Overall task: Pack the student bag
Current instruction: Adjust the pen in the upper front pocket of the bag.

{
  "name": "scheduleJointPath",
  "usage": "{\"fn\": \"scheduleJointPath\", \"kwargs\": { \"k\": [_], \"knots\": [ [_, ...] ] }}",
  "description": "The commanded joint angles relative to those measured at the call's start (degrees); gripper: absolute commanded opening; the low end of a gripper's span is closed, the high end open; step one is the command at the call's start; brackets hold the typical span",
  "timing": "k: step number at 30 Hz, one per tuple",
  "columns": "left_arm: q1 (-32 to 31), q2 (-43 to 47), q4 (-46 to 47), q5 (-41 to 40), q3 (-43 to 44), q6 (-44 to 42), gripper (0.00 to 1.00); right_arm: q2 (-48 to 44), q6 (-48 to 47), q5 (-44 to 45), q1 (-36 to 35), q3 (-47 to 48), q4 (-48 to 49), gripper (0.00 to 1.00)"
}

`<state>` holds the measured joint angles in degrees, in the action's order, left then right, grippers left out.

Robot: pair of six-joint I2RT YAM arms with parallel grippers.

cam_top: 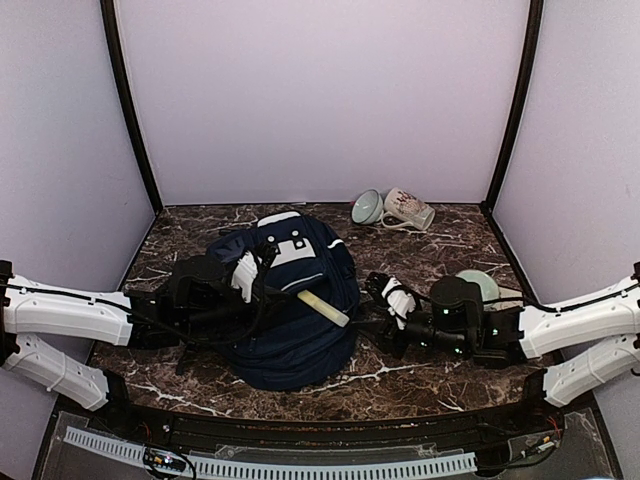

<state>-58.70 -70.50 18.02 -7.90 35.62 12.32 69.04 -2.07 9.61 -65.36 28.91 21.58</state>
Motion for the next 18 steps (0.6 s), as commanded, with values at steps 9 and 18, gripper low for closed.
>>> {"fn": "scheduleJointPath", "kwargs": {
  "k": [9,18],
  "knots": [
    [0.16,1.33,1.21,0.97,0.67,1.07,0.0,9.26,4.36,-6.46,-0.01,4.46,4.02,0.35],
    [0.17,1.42,1.43,1.88,0.56,0.95,0.0,13.81,4.09,-0.52,0.19,7.83,5.67,0.24]
  ]
}}
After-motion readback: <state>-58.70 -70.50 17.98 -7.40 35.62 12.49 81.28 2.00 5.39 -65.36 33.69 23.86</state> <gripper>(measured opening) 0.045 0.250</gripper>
